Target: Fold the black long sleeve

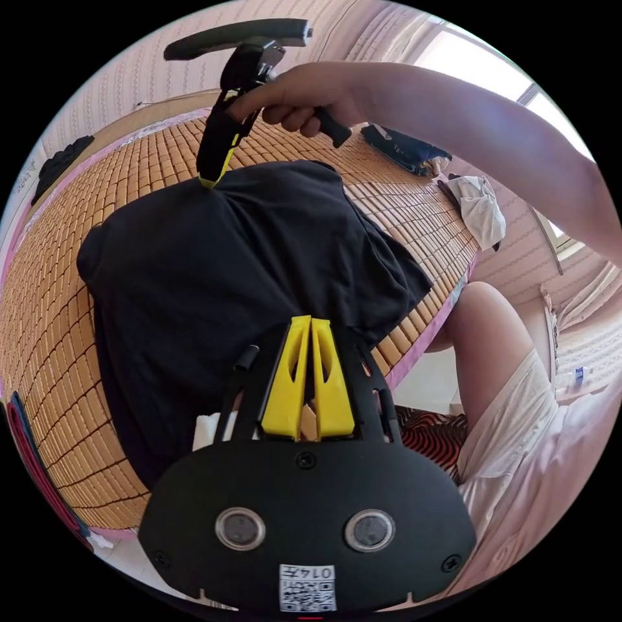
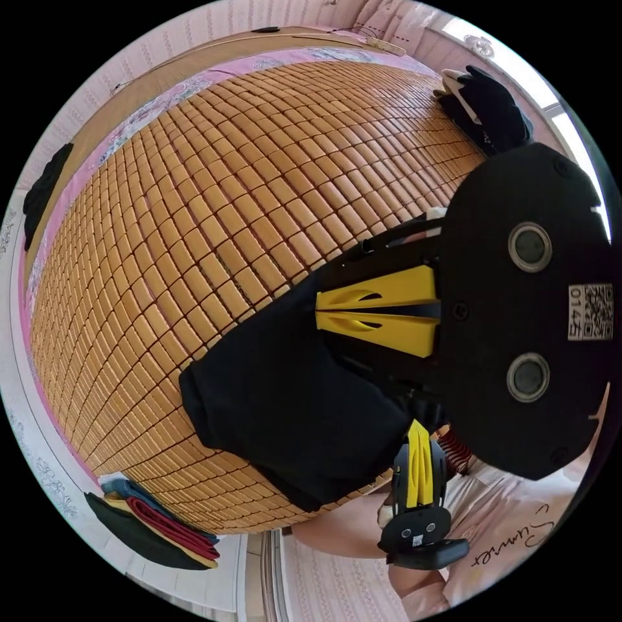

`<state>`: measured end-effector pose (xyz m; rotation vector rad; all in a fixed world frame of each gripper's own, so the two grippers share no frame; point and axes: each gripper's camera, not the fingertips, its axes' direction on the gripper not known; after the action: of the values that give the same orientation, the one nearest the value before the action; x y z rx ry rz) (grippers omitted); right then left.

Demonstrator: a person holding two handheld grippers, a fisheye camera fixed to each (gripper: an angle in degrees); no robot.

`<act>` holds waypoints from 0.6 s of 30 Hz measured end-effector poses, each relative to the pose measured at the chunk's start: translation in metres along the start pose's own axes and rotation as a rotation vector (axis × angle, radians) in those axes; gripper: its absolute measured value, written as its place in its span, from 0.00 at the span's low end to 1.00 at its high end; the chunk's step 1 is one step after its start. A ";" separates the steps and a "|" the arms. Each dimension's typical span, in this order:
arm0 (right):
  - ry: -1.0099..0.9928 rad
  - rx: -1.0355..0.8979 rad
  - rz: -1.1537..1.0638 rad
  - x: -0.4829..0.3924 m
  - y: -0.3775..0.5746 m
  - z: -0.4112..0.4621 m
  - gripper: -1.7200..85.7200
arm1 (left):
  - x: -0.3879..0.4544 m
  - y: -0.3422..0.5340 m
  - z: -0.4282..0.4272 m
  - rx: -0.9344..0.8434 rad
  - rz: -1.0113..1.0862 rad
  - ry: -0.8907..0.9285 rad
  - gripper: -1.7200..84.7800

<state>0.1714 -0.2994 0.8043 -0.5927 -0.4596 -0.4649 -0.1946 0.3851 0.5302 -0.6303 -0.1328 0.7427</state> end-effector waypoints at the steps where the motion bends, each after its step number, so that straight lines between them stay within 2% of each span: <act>1: -0.031 0.078 0.041 0.009 0.022 -0.014 0.01 | 0.009 0.005 -0.007 0.032 0.050 0.001 0.05; 4: -0.121 0.255 0.190 0.030 0.104 -0.040 0.02 | 0.040 0.016 -0.025 0.121 0.189 -0.011 0.11; 6: -0.140 0.309 0.284 0.037 0.162 -0.042 0.03 | 0.056 0.018 -0.030 0.154 0.202 -0.062 0.14; 9: -0.129 0.281 0.444 0.038 0.253 -0.021 0.09 | 0.078 0.018 -0.030 0.230 0.225 -0.068 0.20; 12: -0.236 0.184 0.526 0.035 0.313 0.013 0.13 | 0.099 0.010 -0.022 0.248 0.271 -0.058 0.24; 14: -0.269 0.144 0.577 0.038 0.336 0.030 0.12 | 0.110 0.002 -0.012 0.229 0.292 -0.049 0.26; 18: -0.384 0.219 0.609 0.059 0.366 0.031 0.02 | 0.134 -0.014 0.017 0.128 0.355 -0.032 0.28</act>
<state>0.4057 -0.0276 0.7051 -0.5767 -0.6533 0.2845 -0.0928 0.4751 0.5380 -0.5254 -0.0017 1.0951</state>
